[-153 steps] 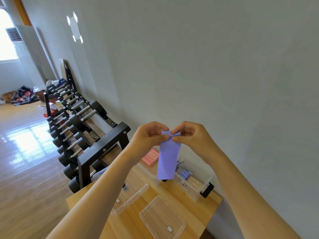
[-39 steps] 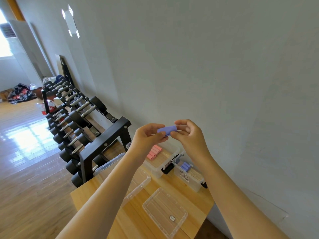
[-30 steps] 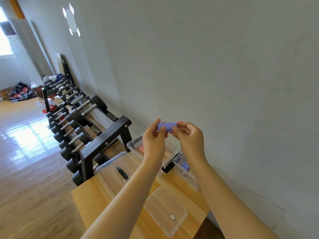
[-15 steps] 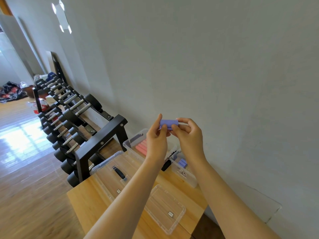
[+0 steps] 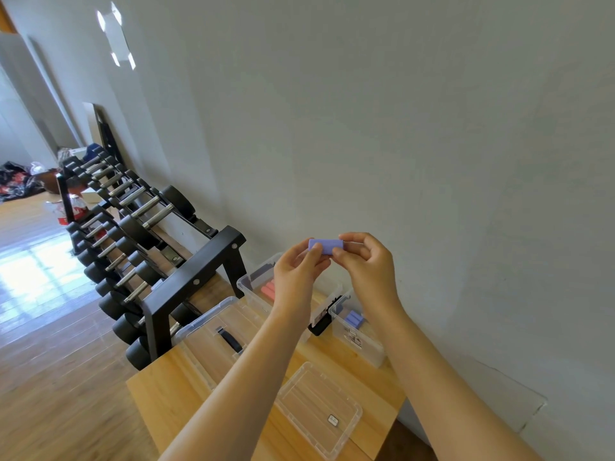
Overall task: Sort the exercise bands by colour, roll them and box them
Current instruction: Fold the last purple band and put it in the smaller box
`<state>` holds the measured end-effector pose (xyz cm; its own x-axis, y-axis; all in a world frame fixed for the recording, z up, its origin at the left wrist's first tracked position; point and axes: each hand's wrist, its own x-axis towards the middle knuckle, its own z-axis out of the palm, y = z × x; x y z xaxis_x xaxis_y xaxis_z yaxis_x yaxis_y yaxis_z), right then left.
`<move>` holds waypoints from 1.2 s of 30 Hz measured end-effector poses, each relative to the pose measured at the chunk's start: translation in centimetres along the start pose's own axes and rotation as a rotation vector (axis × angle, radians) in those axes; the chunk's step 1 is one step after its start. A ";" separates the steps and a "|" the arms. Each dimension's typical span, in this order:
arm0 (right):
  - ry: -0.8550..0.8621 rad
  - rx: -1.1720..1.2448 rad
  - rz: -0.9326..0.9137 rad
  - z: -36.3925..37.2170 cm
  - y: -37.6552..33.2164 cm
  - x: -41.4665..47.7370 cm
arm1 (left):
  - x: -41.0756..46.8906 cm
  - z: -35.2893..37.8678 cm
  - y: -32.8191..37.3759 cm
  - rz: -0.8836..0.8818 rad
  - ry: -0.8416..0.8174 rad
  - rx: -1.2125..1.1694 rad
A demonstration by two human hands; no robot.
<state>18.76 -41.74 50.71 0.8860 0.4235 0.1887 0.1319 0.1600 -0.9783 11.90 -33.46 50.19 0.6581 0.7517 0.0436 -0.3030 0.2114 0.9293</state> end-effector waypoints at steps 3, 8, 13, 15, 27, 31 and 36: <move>-0.012 -0.003 0.017 0.5 0.3 0.0 | 0.3 -0.8 0.0 -0.024 0.014 -0.006; -0.025 0.022 0.095 1.3 1.1 0.1 | 1.1 -2.1 -0.2 -0.035 0.049 -0.002; 0.042 0.019 0.066 2.8 1.3 -0.2 | 1.5 -2.7 -0.3 -0.012 0.069 0.021; 0.056 0.007 0.057 3.5 1.4 -0.2 | 1.6 -3.2 -0.4 -0.009 0.066 0.005; 0.061 0.030 0.120 4.6 3.6 -1.4 | 1.8 -5.9 -1.1 -0.051 0.023 -0.022; 0.089 0.006 0.078 5.1 4.3 -1.7 | 1.8 -6.1 -1.5 -0.076 0.005 -0.050; 0.076 0.058 0.080 4.8 4.7 -1.3 | 2.6 -6.3 -2.0 -0.090 -0.053 -0.021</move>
<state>16.16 -37.27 46.24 0.9240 0.3687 0.1012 0.0355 0.1807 -0.9829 9.90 -28.02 46.13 0.7188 0.6949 -0.0198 -0.2552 0.2902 0.9223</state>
